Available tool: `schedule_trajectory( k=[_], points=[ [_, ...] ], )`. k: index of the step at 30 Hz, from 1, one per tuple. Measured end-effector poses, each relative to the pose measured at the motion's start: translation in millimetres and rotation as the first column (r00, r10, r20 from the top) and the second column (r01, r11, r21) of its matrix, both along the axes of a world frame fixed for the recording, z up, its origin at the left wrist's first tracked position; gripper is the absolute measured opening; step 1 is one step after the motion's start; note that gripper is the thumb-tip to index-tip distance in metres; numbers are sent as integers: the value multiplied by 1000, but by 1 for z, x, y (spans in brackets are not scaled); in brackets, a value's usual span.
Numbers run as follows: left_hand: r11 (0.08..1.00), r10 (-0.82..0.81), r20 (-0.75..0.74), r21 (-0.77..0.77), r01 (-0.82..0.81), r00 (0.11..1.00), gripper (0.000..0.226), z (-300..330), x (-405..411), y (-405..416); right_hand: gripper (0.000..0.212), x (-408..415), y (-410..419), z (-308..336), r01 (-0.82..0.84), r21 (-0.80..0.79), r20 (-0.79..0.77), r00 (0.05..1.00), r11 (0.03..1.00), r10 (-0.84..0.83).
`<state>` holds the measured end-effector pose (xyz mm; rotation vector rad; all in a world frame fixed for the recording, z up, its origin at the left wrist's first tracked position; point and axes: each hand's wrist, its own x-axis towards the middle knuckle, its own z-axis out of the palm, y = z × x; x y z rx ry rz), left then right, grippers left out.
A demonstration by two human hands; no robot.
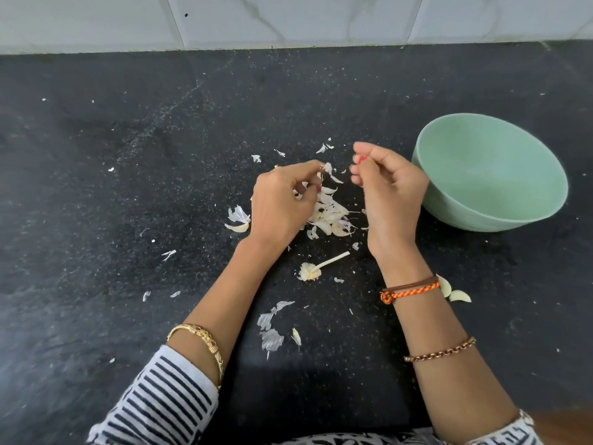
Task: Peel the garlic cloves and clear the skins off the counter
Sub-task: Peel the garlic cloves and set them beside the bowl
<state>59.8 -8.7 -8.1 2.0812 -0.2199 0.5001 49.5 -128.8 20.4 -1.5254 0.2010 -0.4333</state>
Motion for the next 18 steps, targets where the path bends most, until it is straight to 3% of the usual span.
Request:
schedule_trajectory(
  k=[4, 7, 10, 12, 15, 18],
  points=[
    [999, -33, -20, 40, 34, 999, 16, 2, -1, -1, 24, -2, -1, 2, -5, -49, 38, 999, 999, 6],
    [990, -36, -66, 134, 44, 997, 41, -1, -3, -1, 23, -6, 2, 5, -2, -132, 108, 994, 991, 16],
    [987, -19, -4, 157, 19, 1000, 49, -2, -4, -4, 21, -8, 2, 6, 15, -219, 147, 989, 976, 18],
    [981, -11, 48, 193, 2, 999, 45, -3, -3, -7, 23, -8, 2, 6, 35, -289, 154, 988, 957, 11],
    [975, -30, 91, 223, 10, 995, 16, -4, -2, -7, 28, -16, -1, 6, 75, -383, 182, 983, 921, -4],
    [968, -52, 137, 249, 16, 989, 30, -4, -1, -8, 22, -43, -10, 1, 145, -504, 244, 969, 852, -21]
  ],
)
